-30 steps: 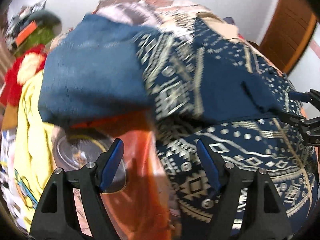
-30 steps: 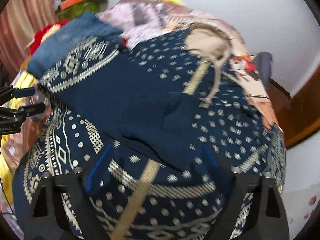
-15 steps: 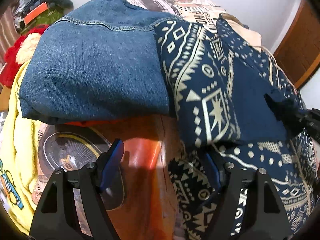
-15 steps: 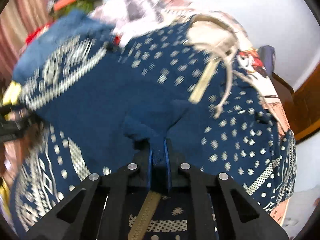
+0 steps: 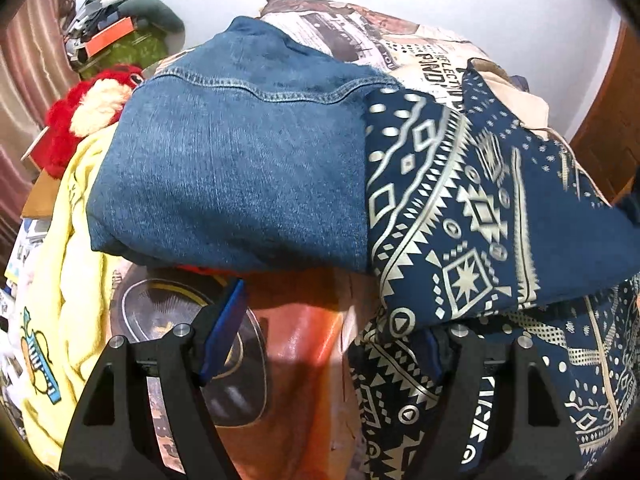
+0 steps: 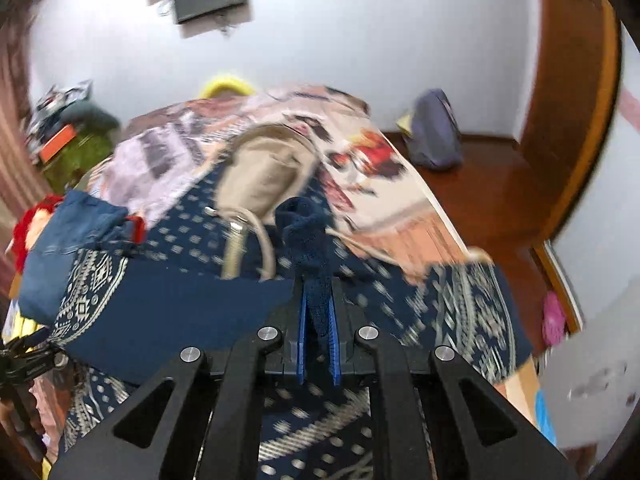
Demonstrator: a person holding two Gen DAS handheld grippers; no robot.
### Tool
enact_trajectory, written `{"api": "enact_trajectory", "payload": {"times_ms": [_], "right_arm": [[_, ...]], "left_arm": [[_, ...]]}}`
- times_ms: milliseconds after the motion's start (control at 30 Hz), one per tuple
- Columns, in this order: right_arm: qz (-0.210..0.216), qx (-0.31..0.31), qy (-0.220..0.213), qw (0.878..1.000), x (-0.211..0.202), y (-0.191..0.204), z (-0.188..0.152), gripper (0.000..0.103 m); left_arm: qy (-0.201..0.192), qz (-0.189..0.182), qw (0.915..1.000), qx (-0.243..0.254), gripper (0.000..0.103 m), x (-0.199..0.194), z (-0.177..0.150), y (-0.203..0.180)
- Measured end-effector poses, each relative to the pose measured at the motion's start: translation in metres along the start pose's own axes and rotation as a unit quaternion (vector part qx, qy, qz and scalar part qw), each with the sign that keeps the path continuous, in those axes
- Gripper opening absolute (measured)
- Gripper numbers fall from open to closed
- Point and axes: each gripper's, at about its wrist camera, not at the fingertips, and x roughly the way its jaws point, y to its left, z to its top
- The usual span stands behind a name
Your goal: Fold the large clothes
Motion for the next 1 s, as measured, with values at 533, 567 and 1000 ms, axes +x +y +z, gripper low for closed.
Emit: {"api": "enact_trajectory", "payload": {"times_ms": [533, 567, 1000], "right_arm": [[0.024, 0.075, 0.139, 0.987, 0.044, -0.058, -0.057, 0.02], [0.021, 0.077, 0.139, 0.987, 0.041, -0.06, -0.057, 0.021], [0.006, 0.11, 0.045, 0.993, -0.042, -0.102, -0.032, 0.061]], "left_arm": [[0.016, 0.037, 0.9991, 0.013, 0.075, 0.004, -0.008, -0.007], [0.017, 0.039, 0.9988, 0.023, 0.075, 0.0, -0.01, -0.009], [-0.048, -0.002, 0.992, 0.116, 0.076, -0.088, -0.004, -0.05]]}}
